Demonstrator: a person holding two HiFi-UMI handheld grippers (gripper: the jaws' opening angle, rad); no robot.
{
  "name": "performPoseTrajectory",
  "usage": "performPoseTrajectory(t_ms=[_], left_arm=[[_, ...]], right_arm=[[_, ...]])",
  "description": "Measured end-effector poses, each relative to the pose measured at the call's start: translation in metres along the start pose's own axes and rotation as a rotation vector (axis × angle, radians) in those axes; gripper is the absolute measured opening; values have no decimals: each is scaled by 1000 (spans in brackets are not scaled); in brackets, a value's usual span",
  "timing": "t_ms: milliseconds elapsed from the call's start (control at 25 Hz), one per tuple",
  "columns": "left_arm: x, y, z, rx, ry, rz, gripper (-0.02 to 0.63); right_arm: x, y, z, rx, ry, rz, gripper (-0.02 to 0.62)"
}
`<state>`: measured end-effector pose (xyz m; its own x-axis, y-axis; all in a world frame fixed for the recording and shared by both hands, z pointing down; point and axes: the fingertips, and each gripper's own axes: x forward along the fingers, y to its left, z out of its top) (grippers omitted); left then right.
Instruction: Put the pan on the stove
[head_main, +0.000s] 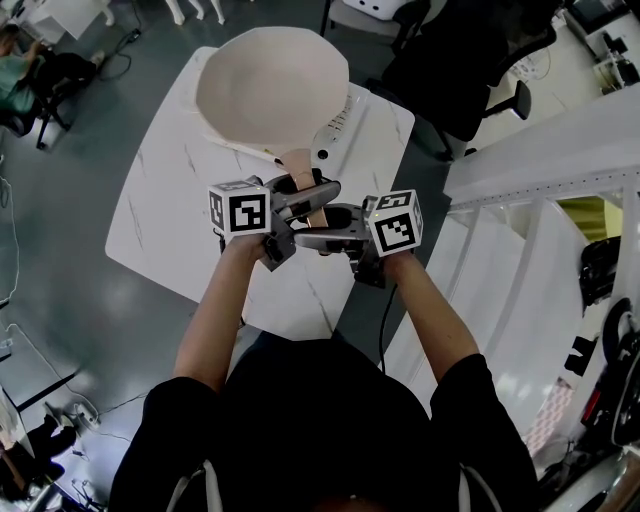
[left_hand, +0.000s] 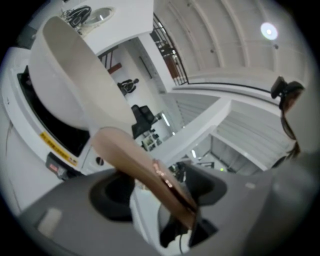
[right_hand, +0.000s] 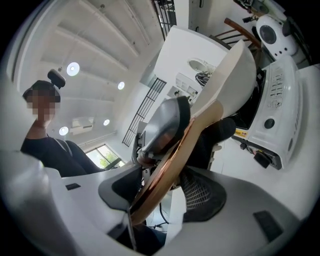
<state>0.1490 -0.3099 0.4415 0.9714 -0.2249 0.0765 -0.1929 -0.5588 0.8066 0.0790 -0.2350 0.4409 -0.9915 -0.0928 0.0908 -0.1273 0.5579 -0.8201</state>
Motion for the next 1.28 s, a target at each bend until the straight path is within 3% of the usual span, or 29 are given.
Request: performPoseTrajectory(t_ms=[120, 400, 600, 760, 1000, 1160, 1280], left_arm=[[-7, 7, 1, -26, -20, 11, 338], [-29, 9, 2, -56, -45, 27, 344], [-58, 14, 2, -28, -71, 106, 342], [-84, 8, 6, 92, -81, 192, 239], [-122, -12, 16, 366, -112, 382, 60], [-136, -37, 22, 503, -121, 443, 8], [-146, -58, 26, 572, -147, 482, 8]], right_arm=[[-6, -5, 2, 18, -32, -27, 225], [-23, -7, 8, 20, -99, -116, 236], [-43, -10, 16, -23, -170, -243, 235], [-61, -6, 24, -112, -223, -388, 228], [-77, 18, 35, -263, -313, -548, 87], [-77, 42, 41, -378, -359, -649, 44], [-78, 65, 48, -462, -421, -722, 34]])
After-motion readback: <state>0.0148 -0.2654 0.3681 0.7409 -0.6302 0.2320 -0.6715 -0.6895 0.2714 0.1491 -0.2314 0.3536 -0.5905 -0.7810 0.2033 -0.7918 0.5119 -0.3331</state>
